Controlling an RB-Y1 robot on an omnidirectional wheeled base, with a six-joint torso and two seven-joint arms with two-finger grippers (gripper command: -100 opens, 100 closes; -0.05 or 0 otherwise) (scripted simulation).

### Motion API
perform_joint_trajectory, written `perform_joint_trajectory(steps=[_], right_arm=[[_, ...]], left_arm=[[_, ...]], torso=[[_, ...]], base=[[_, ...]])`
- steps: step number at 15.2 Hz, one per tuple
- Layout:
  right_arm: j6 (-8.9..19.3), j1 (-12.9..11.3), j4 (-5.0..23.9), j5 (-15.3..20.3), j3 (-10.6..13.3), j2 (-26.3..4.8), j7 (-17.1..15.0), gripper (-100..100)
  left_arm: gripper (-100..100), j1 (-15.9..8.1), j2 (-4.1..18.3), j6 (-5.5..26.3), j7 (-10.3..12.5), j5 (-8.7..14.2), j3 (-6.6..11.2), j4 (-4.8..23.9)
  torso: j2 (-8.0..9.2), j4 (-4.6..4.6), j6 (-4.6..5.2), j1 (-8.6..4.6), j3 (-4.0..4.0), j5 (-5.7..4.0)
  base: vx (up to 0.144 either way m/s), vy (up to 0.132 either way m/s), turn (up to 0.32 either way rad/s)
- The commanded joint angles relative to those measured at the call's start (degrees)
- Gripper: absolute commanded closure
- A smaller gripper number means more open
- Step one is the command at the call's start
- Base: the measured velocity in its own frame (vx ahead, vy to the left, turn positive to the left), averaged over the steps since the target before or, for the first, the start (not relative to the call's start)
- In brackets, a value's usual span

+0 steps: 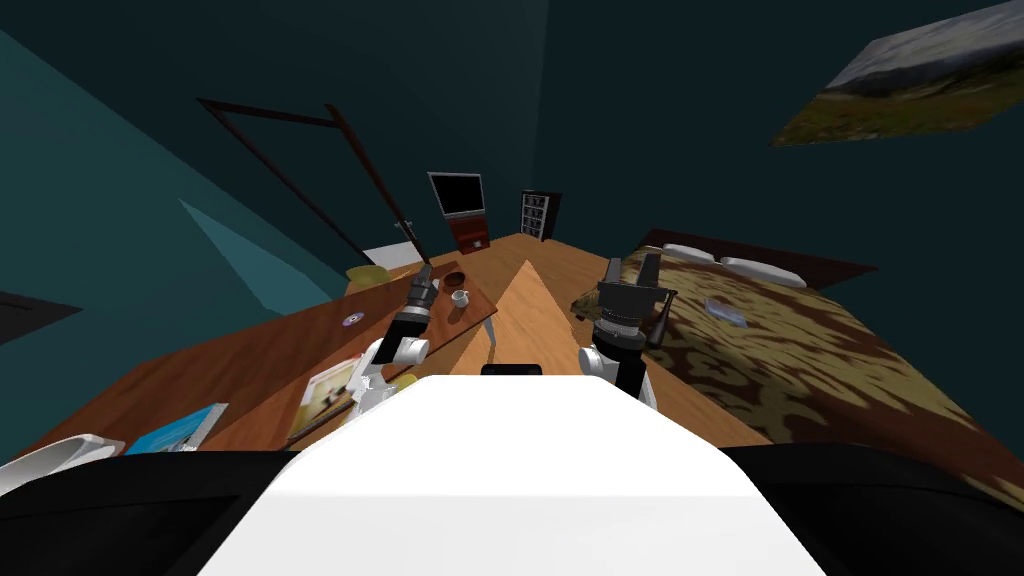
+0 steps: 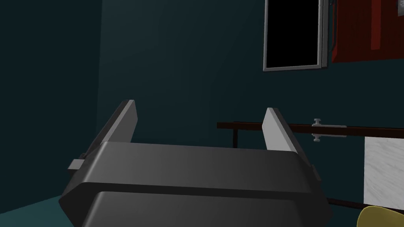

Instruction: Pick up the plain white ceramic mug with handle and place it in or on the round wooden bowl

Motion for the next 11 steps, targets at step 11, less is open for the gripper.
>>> perform_joint_trajectory(steps=[11], right_arm=[[0.0,0.0,0.0,0.0,0.0,0.0,0.0,0]], left_arm=[[-100,-3.6,5.5,15.4,-4.6,3.2,5.02,7.8]], torso=[[-0.06,-0.02,0.02,0.01,-0.04,0.01]], base=[[-0.027,-0.016,-0.131]])
